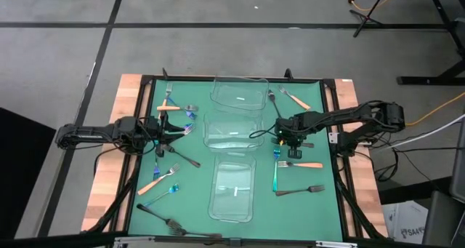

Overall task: Sort silverware by color (type)
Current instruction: Put the black fork into the middle transparent bin

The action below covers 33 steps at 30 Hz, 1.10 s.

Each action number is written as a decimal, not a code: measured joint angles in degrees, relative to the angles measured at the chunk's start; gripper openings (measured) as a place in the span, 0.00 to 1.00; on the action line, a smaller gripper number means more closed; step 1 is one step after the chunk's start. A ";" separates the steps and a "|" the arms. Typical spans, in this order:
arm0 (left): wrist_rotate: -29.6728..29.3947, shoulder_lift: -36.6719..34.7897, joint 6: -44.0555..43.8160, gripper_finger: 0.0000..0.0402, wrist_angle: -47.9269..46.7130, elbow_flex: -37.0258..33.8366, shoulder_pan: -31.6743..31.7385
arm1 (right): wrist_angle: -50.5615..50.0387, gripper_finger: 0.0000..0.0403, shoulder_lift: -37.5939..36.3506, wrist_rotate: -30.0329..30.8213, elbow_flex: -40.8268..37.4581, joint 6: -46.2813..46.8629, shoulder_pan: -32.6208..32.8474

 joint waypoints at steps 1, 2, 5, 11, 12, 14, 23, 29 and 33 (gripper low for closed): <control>0.00 0.00 0.00 0.22 -0.02 0.00 0.00 | -1.73 0.01 0.03 0.00 0.57 -0.03 0.00; 0.00 0.00 0.00 0.22 -0.01 0.00 -0.01 | -3.55 0.00 0.03 0.00 1.31 -0.10 0.00; 0.00 0.00 0.00 0.22 0.00 0.00 0.00 | -8.96 0.01 0.03 0.00 4.24 -0.17 0.00; 0.00 0.00 0.01 0.22 0.00 0.00 0.00 | -20.53 0.00 -0.01 0.00 10.80 -0.20 0.00; 0.00 0.00 0.02 0.22 0.00 0.00 -0.02 | -22.30 0.00 -0.01 0.00 12.08 -0.20 0.00; 0.00 0.00 0.02 0.22 -0.01 0.00 -0.01 | -25.23 0.00 -0.01 0.00 15.07 -0.20 0.00; 0.00 0.00 0.07 0.22 -0.01 0.00 0.00 | -35.49 0.00 -0.07 0.00 30.72 -1.27 0.00; 0.00 0.00 0.07 0.22 0.00 0.00 0.00 | -33.89 0.00 -0.09 0.00 40.30 -1.70 0.00; -0.02 0.00 0.05 0.22 0.00 0.00 0.00 | -29.57 0.00 -0.10 0.00 44.45 -1.73 0.00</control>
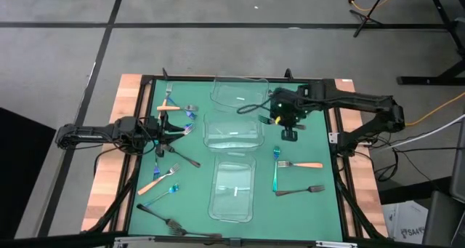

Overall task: Sort silverware by color (type)
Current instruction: Put the black fork into the middle transparent bin

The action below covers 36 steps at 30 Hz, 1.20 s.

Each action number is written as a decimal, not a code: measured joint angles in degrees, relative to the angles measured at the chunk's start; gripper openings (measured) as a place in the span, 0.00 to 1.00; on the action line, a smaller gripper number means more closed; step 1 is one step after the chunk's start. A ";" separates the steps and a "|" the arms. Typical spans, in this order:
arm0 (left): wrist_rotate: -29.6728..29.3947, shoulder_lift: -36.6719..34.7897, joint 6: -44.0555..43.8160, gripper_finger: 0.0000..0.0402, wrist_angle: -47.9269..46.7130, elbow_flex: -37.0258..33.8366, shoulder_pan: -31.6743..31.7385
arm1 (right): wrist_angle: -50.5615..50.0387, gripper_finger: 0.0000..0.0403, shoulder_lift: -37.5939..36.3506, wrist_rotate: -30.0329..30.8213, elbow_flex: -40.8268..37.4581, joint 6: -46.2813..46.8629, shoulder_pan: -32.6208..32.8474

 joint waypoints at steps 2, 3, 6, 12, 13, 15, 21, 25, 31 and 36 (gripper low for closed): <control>0.02 0.00 0.04 0.22 -0.02 0.00 -0.02 | 3.25 0.00 -0.02 0.00 1.18 -0.04 0.00; 0.02 0.00 0.04 0.22 0.00 0.00 0.00 | 4.98 0.00 -0.02 0.00 1.48 -0.24 0.00; 0.01 0.00 0.04 0.22 -0.01 0.00 0.00 | 10.76 0.00 0.01 -1.03 1.70 -2.18 0.00; 0.01 0.00 0.04 0.22 -0.01 0.00 0.00 | 23.89 0.00 2.94 -5.80 1.77 -5.94 0.00; 0.01 0.00 0.04 0.22 -0.01 0.00 -0.01 | 25.64 0.00 3.76 -6.63 1.77 -6.60 0.00; 0.00 0.00 0.04 0.22 -0.01 0.00 0.00 | 28.13 0.00 5.63 -7.67 1.77 -7.96 0.00; -0.04 0.00 0.06 0.22 -0.02 0.00 0.00 | 30.26 0.00 12.04 -7.66 1.77 -8.98 0.00; -0.11 0.00 0.06 0.22 -0.02 0.00 0.00 | 30.61 0.00 16.34 -7.33 1.77 -9.74 0.00; -0.14 0.00 0.06 0.22 -0.01 0.00 0.00 | 33.29 0.00 21.98 -7.06 1.74 -11.72 0.00; -0.16 0.00 0.06 0.22 -0.04 -0.02 -0.02 | 36.07 0.00 25.87 -7.07 1.74 -11.87 0.00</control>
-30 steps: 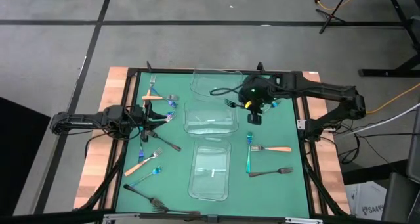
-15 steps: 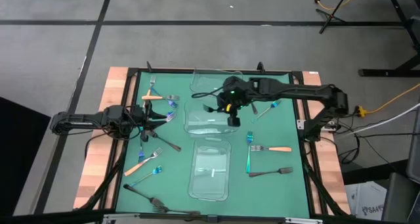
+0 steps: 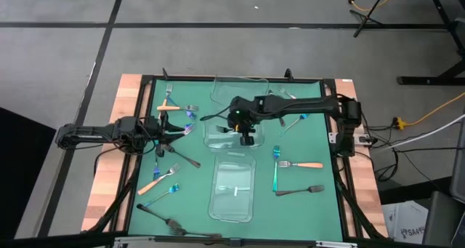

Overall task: Sort silverware by color (type)
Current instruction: Put the black fork into the middle transparent bin

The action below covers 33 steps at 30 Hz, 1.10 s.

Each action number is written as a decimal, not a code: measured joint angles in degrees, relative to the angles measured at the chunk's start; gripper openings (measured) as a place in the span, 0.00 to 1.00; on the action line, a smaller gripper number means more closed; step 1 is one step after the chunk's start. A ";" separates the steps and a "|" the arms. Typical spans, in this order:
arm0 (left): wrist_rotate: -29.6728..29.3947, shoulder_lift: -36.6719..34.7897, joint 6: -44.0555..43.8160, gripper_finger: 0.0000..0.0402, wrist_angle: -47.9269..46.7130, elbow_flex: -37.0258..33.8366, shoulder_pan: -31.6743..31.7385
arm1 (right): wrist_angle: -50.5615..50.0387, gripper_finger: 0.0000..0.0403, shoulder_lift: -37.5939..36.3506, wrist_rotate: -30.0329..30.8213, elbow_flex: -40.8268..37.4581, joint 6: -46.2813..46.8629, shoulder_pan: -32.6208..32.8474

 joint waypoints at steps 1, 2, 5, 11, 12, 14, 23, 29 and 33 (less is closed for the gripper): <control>0.00 0.00 0.00 0.22 0.02 0.00 0.02 | 0.23 0.00 0.70 0.01 0.00 0.00 0.00; 0.00 0.00 0.00 0.22 0.02 0.02 0.02 | 0.20 0.00 1.38 0.00 0.00 0.00 0.00; 0.00 0.00 0.00 0.22 0.02 0.02 0.02 | 0.14 0.00 3.22 0.01 0.00 0.00 0.00; 0.00 0.00 0.00 0.22 0.00 0.02 0.00 | 0.25 0.00 6.19 -0.02 0.00 0.00 0.00; 0.00 0.02 0.00 0.22 0.02 0.02 0.02 | 0.25 0.00 6.67 0.00 0.00 0.00 0.00; 0.00 0.00 0.01 0.22 -0.02 0.02 0.01 | 0.30 0.00 7.57 -0.02 0.00 0.00 0.00; 0.00 0.00 0.00 0.22 0.00 0.01 0.00 | 0.64 0.00 9.84 -0.08 0.00 0.09 0.00; 0.00 0.00 0.02 0.22 0.01 0.02 0.00 | 0.66 0.00 9.84 0.01 0.00 0.10 0.00; 0.00 0.00 0.00 0.22 0.01 0.02 0.01 | 0.66 0.00 9.84 0.03 0.00 0.09 0.00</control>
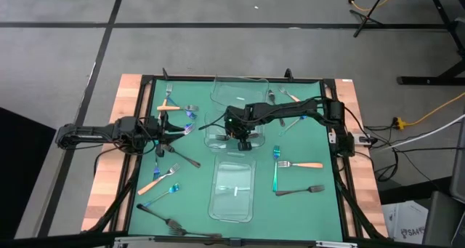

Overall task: Sort silverware by color (type)
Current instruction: Put the black fork into the middle transparent bin

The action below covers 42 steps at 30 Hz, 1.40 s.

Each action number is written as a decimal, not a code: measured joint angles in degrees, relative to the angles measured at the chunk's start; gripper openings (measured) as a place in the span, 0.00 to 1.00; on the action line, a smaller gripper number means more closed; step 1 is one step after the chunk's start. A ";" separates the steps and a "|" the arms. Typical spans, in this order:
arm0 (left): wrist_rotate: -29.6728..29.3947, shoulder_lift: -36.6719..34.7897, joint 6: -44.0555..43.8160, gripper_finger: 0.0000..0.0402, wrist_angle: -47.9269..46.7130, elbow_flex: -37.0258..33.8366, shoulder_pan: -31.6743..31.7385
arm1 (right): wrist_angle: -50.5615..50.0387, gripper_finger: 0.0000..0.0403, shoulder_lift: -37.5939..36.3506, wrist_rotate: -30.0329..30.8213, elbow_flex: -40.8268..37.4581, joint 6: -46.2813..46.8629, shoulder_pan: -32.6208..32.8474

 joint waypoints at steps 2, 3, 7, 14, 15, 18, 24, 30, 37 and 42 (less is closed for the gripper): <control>0.00 0.00 0.00 0.22 0.01 0.00 0.02 | 0.00 0.00 0.00 0.00 0.00 0.00 0.00; 0.00 0.00 0.00 0.22 0.01 0.00 0.01 | 0.00 0.00 0.00 0.00 0.00 0.00 0.00; 0.00 0.00 0.04 0.22 0.01 0.00 0.02 | 0.00 0.00 0.00 0.00 0.00 0.00 0.00; 0.00 0.00 0.04 0.22 0.03 0.00 0.02 | 0.01 0.12 0.00 -0.42 0.00 -0.02 0.00; 0.00 0.00 0.04 0.22 0.01 0.00 0.01 | 0.03 0.14 0.00 -0.34 0.00 -0.02 0.00; 0.00 0.00 -0.02 0.22 0.07 0.00 0.02 | 0.48 0.19 0.00 -0.03 0.00 -0.02 0.00; 0.42 0.00 -0.28 0.22 0.82 0.00 0.00 | 1.35 0.22 -0.16 0.01 -0.01 -0.04 0.02; 0.56 0.02 -0.37 0.22 0.94 0.07 0.01 | 0.40 0.21 -3.12 -0.10 -0.02 -0.02 0.07; 0.63 0.02 -0.37 0.22 1.15 2.74 0.02 | -2.94 0.21 -11.03 0.05 -0.02 1.60 0.20; 0.66 0.79 -0.39 0.22 2.92 4.95 0.01 | -6.20 0.21 -17.72 3.07 -0.02 1.86 1.77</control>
